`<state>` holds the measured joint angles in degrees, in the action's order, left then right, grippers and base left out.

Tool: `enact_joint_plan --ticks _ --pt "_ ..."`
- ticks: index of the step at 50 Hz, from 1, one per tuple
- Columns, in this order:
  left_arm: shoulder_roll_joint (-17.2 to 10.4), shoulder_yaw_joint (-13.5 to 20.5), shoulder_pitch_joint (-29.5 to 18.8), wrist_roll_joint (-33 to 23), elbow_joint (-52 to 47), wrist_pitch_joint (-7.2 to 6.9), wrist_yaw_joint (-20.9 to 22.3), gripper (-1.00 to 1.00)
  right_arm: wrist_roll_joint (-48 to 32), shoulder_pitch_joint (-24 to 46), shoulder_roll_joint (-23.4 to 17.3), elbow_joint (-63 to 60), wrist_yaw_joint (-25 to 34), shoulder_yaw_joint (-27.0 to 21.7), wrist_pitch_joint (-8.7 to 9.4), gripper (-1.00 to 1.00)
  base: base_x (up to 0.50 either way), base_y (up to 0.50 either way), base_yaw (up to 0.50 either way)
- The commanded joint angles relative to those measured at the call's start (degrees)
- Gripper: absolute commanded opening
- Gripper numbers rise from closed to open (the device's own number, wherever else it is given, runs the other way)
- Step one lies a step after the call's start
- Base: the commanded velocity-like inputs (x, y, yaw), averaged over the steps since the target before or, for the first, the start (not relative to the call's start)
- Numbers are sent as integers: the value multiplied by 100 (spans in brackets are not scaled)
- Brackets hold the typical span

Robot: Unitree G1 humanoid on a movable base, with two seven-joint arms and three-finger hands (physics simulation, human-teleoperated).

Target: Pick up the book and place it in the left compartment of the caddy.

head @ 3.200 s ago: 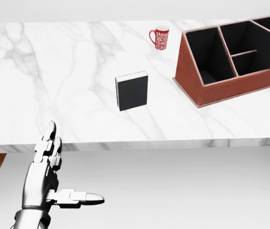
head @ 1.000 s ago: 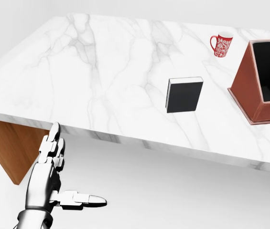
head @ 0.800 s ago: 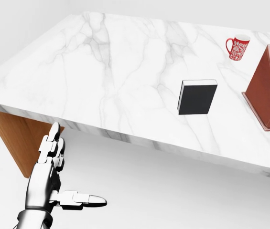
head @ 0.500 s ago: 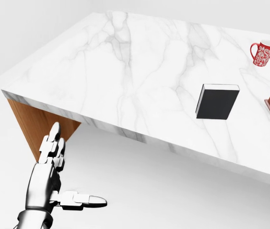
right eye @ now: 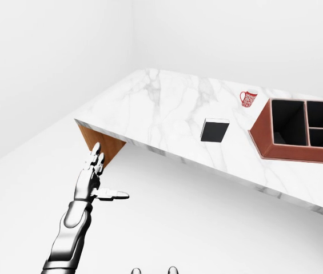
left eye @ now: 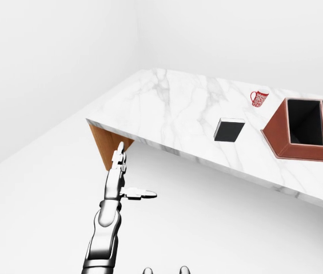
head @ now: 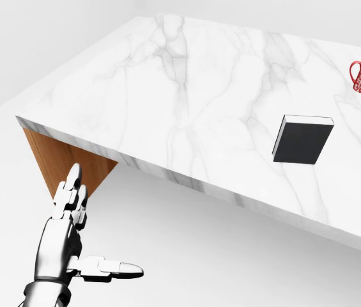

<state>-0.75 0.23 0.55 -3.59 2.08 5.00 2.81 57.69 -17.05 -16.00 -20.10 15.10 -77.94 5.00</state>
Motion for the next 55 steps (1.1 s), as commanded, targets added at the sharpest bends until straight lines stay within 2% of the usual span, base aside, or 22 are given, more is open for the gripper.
enact_joint_plan --ticks 1,10,55 --pt "5 -3 7 2 -25 0 -6 100 -7 13 -11 40 -27 20 0 100 0 0 0" --pt "-11 30 -51 25 154 0 -6 100 -14 2 -10 40 -61 22 0 100 1 -2 0" --pt "4 9 -2 28 -33 0 -26 100 15 6 0 13 -37 29 0 100 10 -20 0"
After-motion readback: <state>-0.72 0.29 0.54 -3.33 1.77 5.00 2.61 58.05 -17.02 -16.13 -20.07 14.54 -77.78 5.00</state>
